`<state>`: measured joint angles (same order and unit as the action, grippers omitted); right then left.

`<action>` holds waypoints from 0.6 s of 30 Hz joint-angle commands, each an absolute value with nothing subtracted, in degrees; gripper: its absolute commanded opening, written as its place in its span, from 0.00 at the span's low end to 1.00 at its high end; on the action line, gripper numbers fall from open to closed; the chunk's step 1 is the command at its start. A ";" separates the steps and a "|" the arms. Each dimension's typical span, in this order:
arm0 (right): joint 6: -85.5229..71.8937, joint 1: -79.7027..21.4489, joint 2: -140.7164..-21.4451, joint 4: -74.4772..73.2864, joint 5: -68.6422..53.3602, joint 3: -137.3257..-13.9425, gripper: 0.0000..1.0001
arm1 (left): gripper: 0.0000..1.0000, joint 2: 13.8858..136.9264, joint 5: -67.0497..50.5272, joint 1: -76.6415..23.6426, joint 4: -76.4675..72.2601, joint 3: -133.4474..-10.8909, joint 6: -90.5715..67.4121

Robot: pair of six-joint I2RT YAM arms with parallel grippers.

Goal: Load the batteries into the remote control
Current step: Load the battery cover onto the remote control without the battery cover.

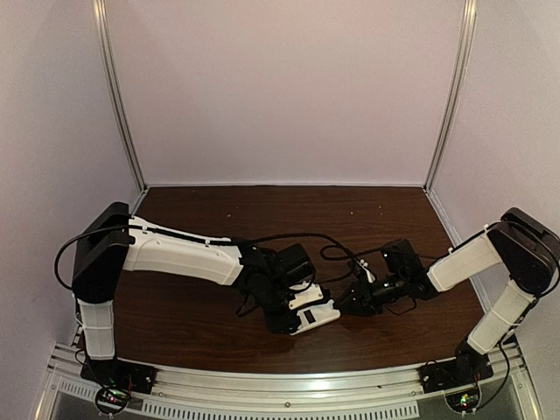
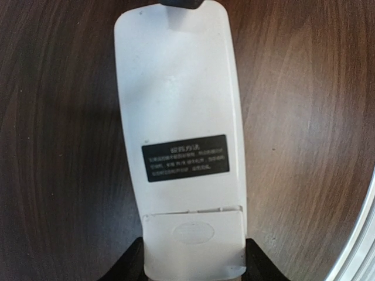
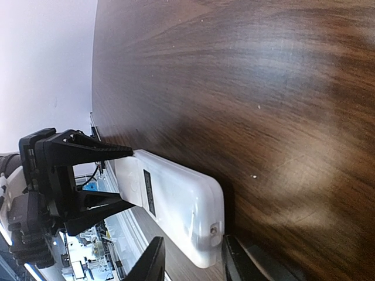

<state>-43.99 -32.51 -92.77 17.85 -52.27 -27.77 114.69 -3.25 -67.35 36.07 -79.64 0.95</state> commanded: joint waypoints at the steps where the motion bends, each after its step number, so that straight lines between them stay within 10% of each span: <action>1: -44.56 -33.11 -91.86 19.39 -52.63 -27.00 0.35 | 0.46 116.34 -5.22 -67.57 36.20 -80.42 0.25; 18: -44.12 -33.13 -91.93 18.99 -52.38 -26.96 0.35 | 0.65 115.37 -5.99 -67.59 35.18 -79.65 1.07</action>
<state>-44.16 -32.75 -92.77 17.87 -52.27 -27.68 114.85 -4.64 -67.33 36.03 -79.66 0.95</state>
